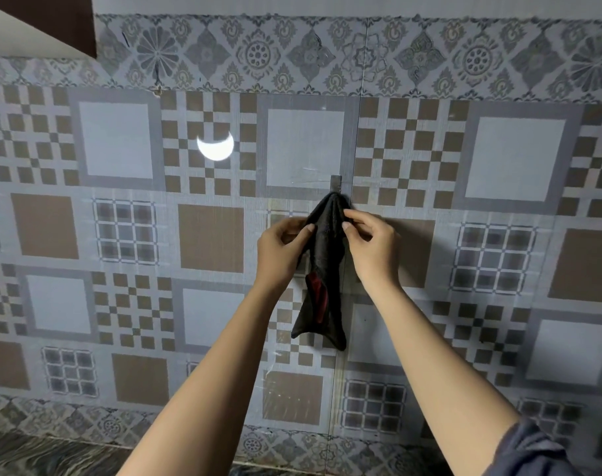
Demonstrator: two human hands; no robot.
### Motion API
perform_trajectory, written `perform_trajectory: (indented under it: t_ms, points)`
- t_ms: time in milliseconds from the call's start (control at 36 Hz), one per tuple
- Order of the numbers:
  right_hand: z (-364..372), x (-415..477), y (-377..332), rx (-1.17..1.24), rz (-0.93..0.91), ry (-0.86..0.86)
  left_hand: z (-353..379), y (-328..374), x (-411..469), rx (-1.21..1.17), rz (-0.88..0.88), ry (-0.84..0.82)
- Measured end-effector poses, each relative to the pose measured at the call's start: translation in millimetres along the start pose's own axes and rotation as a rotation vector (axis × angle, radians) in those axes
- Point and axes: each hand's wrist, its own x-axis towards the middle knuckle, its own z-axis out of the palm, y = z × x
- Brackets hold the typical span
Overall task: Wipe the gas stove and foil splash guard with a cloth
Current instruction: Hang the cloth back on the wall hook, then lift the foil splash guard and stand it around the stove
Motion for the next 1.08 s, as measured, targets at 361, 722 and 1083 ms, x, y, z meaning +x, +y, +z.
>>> perform_trajectory:
  t_ms: [361, 722, 1083]
  points:
    - [-7, 3, -9, -0.088, 0.026, -0.032, -7, 11, 3, 0.193, 0.006, -0.021]
    - [-20, -19, -66, -0.079, -0.093, -0.143, -64, 52, -33, 0.493, -0.022, -0.082]
    - [48, -254, -75, 0.107, 0.138, -0.974, -209, -14, -288, 0.878, -0.507, -0.033]
